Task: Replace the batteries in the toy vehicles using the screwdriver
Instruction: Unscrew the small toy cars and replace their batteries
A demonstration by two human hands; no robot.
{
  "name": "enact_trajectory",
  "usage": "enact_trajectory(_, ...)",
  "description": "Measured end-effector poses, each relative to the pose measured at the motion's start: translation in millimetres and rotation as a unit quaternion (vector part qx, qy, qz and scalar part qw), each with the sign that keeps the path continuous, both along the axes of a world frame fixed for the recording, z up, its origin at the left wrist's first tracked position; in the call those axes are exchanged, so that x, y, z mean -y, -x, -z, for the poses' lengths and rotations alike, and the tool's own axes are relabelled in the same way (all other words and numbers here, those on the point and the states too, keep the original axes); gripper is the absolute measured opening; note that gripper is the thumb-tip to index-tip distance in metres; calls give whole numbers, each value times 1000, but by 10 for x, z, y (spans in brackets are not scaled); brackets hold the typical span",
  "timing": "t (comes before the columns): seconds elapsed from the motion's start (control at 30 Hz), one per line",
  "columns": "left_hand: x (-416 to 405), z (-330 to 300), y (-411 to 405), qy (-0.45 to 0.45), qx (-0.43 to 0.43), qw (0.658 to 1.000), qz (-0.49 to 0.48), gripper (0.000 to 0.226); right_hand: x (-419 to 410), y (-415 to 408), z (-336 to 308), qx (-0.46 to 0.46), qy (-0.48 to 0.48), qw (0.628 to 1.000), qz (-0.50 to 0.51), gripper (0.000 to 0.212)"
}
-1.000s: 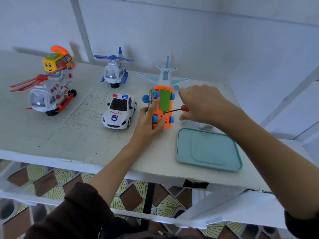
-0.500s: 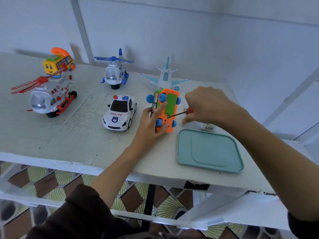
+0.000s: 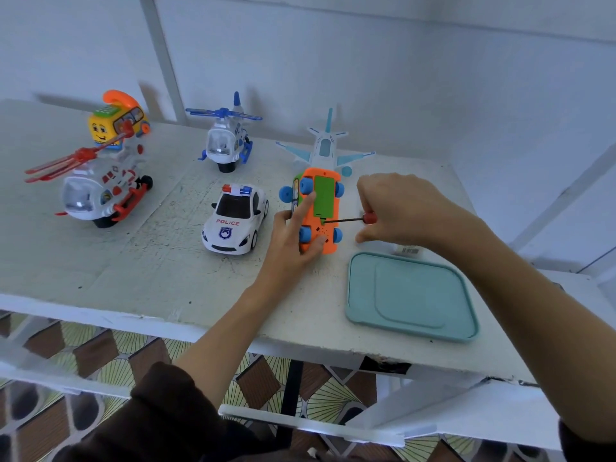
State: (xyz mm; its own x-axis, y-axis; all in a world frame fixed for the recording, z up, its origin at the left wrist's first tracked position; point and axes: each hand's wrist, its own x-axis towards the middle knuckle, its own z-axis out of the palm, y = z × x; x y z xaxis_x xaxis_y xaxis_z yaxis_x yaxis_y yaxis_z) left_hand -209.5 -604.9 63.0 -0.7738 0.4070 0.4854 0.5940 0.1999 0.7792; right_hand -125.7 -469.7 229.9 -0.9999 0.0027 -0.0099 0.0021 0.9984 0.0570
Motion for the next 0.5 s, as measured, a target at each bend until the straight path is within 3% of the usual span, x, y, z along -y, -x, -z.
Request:
enact_trajectory(0.1,4,6,-2,13,0,1000,-3,63,9,21,-74,-22,-14,1000,14,28)
enact_trajectory(0.23,1,1,-4,14,2,1000,-5,63,19,54,-54,-20,-100,994,30,33)
enact_trajectory(0.4,5,-1,-6,-1,20,1000,-6,62,-62,52,-6,30,17,999,30,39)
enact_trajectory(0.5,-1,-7,-5,0,19,1000,-7,62,-77,57,-26,32,-4,999,19,35)
